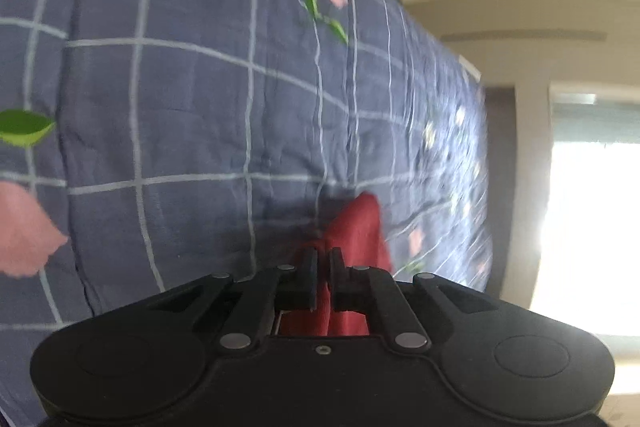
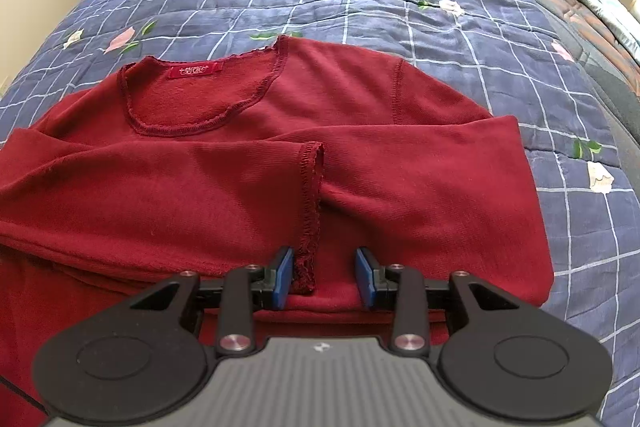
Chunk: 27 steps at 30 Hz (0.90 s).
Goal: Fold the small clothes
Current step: 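Fold the sweater's side edge over toward the middle with the left gripper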
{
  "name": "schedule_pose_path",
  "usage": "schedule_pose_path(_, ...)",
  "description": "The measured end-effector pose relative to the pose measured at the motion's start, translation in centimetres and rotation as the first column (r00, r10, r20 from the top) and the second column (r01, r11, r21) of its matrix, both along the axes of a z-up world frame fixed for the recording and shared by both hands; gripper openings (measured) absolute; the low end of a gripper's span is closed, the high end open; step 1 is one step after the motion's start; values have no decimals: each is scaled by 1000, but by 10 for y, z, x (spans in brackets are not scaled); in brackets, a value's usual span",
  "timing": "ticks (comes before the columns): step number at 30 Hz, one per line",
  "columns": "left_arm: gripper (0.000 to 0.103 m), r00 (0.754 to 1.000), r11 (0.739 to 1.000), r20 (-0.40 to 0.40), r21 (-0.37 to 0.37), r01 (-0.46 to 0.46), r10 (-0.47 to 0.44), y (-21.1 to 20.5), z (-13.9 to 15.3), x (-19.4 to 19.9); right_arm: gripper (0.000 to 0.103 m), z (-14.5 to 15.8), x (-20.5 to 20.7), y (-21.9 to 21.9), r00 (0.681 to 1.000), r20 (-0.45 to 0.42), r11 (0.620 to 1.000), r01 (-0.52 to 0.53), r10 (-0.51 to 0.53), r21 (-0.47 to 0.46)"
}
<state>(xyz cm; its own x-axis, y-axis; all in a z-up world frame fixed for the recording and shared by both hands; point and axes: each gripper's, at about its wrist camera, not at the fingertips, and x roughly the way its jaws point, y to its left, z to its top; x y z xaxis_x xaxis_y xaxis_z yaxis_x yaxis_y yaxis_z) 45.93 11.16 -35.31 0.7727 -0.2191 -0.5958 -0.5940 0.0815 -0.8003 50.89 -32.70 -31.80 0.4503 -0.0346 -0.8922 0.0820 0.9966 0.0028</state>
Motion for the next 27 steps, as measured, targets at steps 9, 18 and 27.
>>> schedule_pose_path(9, 0, 967, 959, -34, -123, -254, 252, 7, -21, -40, 48, -2, -1, 2, 1000, 3, 1000, -19, 19, 0)
schedule_pose_path(18, 0, 993, 993, -61, 65, -95, 99, 9, 0, -24, 54, 2, -3, -2, 1000, 11, 1000, 13, -13, 28)
schedule_pose_path(27, 63, 962, 894, -212, 379, 241, -169, -6, 32, -2, 98, 22, -28, -9, 996, 76, 998, 51, -48, -39)
